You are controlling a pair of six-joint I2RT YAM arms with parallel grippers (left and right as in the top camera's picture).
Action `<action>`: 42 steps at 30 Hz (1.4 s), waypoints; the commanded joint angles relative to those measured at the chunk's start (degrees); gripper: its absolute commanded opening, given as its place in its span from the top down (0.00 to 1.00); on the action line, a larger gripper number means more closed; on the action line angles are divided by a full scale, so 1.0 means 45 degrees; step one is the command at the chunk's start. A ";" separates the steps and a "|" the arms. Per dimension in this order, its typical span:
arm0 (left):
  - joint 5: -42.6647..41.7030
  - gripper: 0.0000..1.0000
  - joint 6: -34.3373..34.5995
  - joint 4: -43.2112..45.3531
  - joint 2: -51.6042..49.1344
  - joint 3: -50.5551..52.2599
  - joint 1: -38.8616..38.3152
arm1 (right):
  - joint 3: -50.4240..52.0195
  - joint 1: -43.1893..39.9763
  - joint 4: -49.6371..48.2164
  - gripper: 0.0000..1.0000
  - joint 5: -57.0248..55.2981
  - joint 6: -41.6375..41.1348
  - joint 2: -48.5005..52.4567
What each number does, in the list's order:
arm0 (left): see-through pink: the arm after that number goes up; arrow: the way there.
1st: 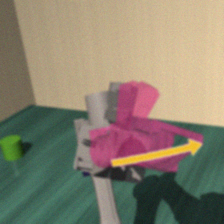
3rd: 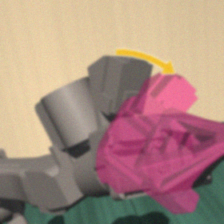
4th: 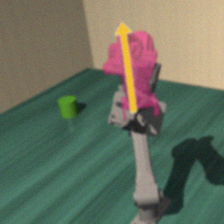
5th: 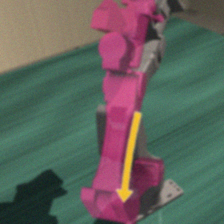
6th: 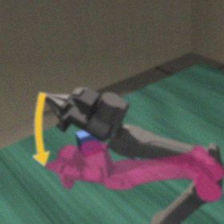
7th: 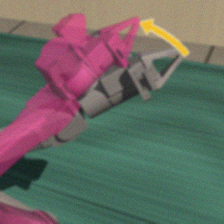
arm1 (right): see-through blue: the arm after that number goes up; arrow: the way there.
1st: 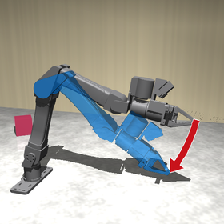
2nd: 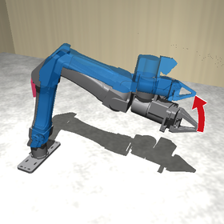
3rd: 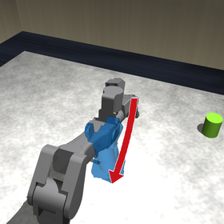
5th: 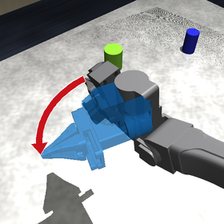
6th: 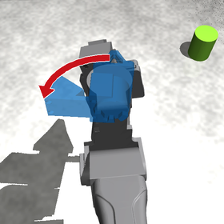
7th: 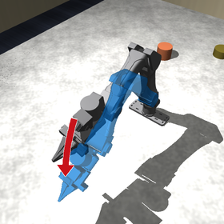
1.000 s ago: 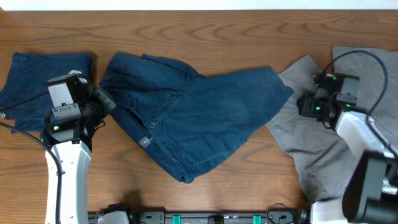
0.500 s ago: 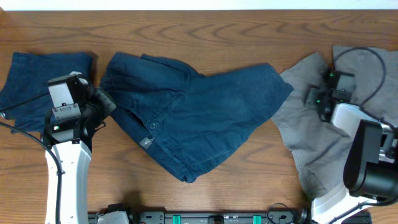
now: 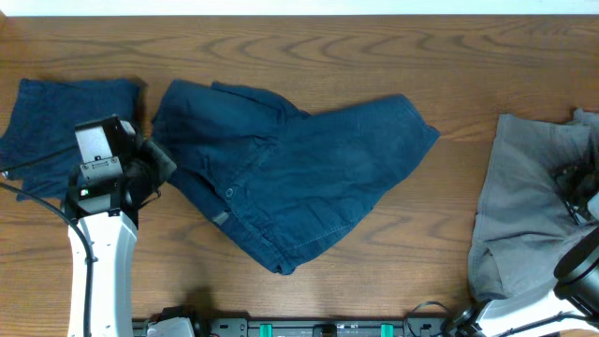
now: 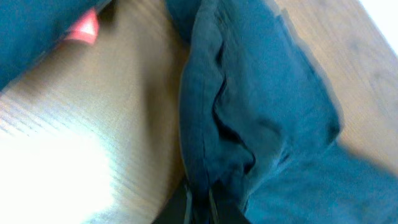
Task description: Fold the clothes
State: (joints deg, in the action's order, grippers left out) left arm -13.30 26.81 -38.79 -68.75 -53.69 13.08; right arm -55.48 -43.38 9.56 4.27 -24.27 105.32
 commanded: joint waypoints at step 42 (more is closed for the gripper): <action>-0.0962 0.94 -0.0321 -0.0957 -0.0034 0.2637 -0.3211 | -0.1763 1.2993 0.5212 0.17 -0.2249 0.3939 0.1957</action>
State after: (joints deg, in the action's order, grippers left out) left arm -18.04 26.50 -45.15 -68.79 -41.80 -1.19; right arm -66.26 16.29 26.72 -1.54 -4.51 111.33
